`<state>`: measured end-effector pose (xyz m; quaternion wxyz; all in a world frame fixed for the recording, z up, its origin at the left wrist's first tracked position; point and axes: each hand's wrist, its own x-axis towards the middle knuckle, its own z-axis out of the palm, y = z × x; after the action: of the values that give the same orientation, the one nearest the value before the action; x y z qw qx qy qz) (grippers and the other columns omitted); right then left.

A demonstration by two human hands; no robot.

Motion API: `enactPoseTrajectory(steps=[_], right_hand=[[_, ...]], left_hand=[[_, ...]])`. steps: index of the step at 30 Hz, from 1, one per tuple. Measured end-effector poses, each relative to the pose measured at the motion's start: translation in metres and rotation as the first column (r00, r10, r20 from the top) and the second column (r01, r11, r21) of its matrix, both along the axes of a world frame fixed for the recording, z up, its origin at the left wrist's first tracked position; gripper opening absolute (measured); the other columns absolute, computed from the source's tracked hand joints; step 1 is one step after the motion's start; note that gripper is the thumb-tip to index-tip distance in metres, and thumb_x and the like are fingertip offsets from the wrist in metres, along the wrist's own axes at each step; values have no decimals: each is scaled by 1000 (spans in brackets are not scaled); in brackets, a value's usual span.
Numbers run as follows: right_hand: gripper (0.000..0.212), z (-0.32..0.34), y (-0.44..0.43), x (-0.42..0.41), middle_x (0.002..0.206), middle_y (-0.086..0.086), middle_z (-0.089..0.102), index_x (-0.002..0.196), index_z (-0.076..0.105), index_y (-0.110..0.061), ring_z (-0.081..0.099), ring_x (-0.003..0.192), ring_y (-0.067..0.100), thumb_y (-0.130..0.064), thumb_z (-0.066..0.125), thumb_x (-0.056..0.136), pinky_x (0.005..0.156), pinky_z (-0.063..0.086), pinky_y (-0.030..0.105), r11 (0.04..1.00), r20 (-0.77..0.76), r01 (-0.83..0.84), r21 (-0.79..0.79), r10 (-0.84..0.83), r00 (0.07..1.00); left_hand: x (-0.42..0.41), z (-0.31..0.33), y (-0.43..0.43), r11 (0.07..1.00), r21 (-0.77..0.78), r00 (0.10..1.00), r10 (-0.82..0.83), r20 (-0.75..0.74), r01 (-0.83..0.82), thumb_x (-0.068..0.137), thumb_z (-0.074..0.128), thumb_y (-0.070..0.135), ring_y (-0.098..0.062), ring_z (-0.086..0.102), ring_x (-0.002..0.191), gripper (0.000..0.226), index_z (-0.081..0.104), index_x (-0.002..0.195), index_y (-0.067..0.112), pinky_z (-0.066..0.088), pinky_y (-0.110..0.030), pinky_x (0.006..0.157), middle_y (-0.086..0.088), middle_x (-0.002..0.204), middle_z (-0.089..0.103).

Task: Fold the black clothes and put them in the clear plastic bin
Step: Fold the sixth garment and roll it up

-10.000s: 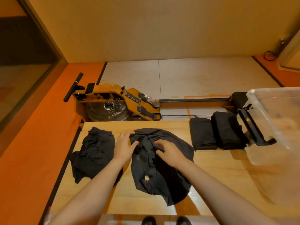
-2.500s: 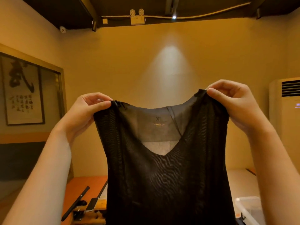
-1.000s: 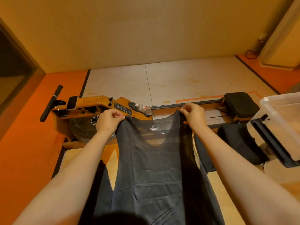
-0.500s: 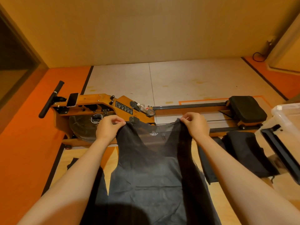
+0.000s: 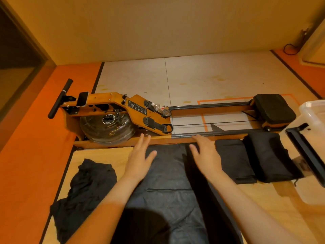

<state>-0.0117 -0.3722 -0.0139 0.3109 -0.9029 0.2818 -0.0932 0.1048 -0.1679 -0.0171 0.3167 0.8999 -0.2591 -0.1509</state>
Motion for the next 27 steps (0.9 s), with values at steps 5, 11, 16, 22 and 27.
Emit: enactPoseTrajectory(steps=[5, 11, 16, 22, 27], right_hand=[[47, -34, 69, -86, 150, 2, 41, 139, 50, -20, 25, 144, 16, -37, 36, 97, 118, 18, 29, 968, -86, -140, -209, 124, 988], [56, -70, 112, -173, 154, 4, 33, 147, 35, -21, 16, 147, 22, -41, 34, 94, 116, 11, 40, 930, -242, -232, -286, 164, 956], [57, -87, 122, -194, 155, 4, 32, 152, 25, -23, 19, 146, 24, -48, 13, 102, 116, 12, 44, 934, -347, -248, -258, 150, 926], [57, -92, 105, -175, 158, 2, 27, 151, 28, -24, 20, 147, 22, -49, 18, 101, 116, 17, 46, 932, -338, -250, -263, 154, 929], [57, -98, 83, -142, 159, 2, 24, 152, 26, -25, 15, 148, 22, -49, 22, 100, 117, 12, 46, 913, -327, -261, -314, 154, 932]], left_hand=[[-118, -50, 33, 962, 254, 977, -146, 154, 104, 94, 26, 52, -16, -4, 150, 67, 14, 155, 27, 1, -35, 119, -1, 162, 4], [-195, -74, 70, 911, 405, 972, -159, 172, 77, 101, 10, 52, -25, 5, 150, 63, 28, 150, 16, 8, -43, 117, -11, 156, 29], [-205, -83, 82, 882, 467, 979, -146, 143, 63, 101, 12, 55, -29, 21, 147, 65, 33, 150, 18, 19, -51, 115, -10, 157, 30], [-190, -87, 71, 892, 450, 970, -150, 193, 48, 99, 20, 55, -27, 20, 148, 65, 31, 151, 18, 22, -53, 114, -7, 160, 24], [-158, -94, 50, 884, 466, 953, -164, 255, 27, 98, 17, 56, -27, 16, 148, 67, 24, 153, 18, 17, -52, 114, -8, 159, 23]])
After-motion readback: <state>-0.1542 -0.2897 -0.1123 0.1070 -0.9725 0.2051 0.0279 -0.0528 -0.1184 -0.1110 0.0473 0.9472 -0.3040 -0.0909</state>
